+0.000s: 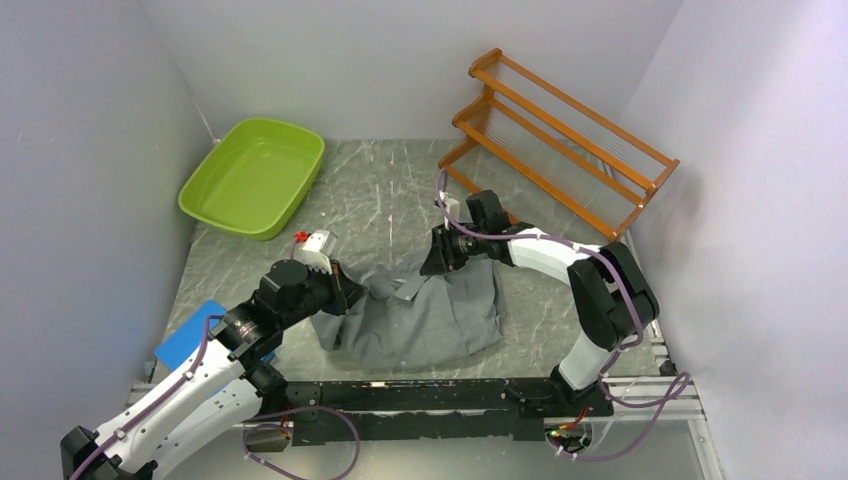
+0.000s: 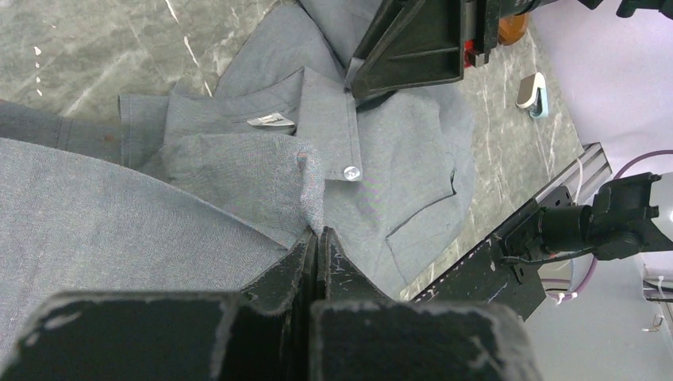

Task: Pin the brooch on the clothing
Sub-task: Flatten out the clothes at the center of the board.

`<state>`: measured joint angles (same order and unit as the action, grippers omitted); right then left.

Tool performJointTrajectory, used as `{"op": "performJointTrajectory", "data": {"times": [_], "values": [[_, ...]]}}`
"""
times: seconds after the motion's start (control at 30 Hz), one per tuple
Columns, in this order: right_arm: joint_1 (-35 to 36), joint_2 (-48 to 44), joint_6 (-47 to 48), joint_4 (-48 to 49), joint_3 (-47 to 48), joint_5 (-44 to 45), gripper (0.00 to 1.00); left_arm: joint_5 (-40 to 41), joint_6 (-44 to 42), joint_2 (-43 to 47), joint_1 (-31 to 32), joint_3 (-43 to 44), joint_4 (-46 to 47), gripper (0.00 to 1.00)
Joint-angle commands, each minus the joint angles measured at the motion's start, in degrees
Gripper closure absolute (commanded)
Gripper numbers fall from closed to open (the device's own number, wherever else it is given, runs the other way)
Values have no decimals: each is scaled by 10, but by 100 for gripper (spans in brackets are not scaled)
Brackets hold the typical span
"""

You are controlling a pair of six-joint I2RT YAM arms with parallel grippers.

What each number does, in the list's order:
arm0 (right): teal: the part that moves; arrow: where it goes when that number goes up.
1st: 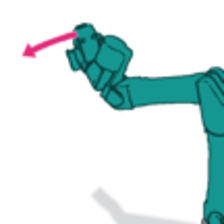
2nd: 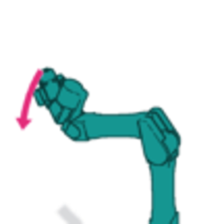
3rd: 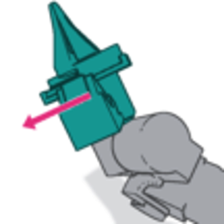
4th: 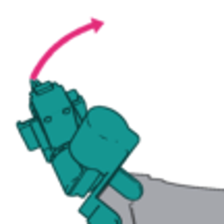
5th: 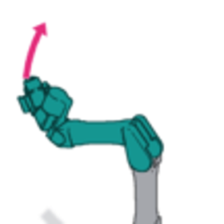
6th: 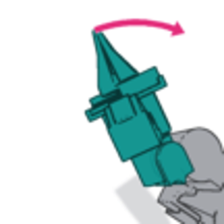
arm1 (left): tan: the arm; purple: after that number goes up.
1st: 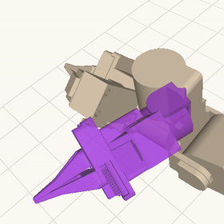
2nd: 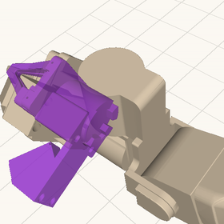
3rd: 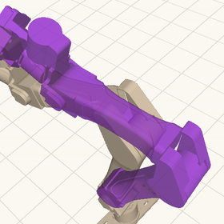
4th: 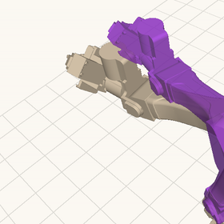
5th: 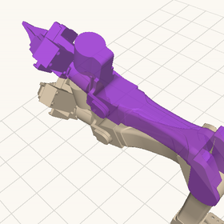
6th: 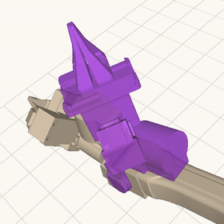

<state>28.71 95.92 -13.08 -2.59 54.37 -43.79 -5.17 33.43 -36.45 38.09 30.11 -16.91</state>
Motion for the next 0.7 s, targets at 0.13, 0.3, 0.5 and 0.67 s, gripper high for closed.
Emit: {"op": "performJointTrajectory", "data": {"times": [0.13,0.3,0.5,0.67], "values": [[-7,-121,17,-53,13,22,100,11,-28,11,1,42,-4,97],[-22,-254,12,-84,48,100,100,37,-44,22,1,57,-9,97],[-28,-391,-3,-26,94,177,100,51,-83,20,1,99,7,97],[-27,-481,-23,76,16,191,100,51,-107,21,1,124,0,97]]}}
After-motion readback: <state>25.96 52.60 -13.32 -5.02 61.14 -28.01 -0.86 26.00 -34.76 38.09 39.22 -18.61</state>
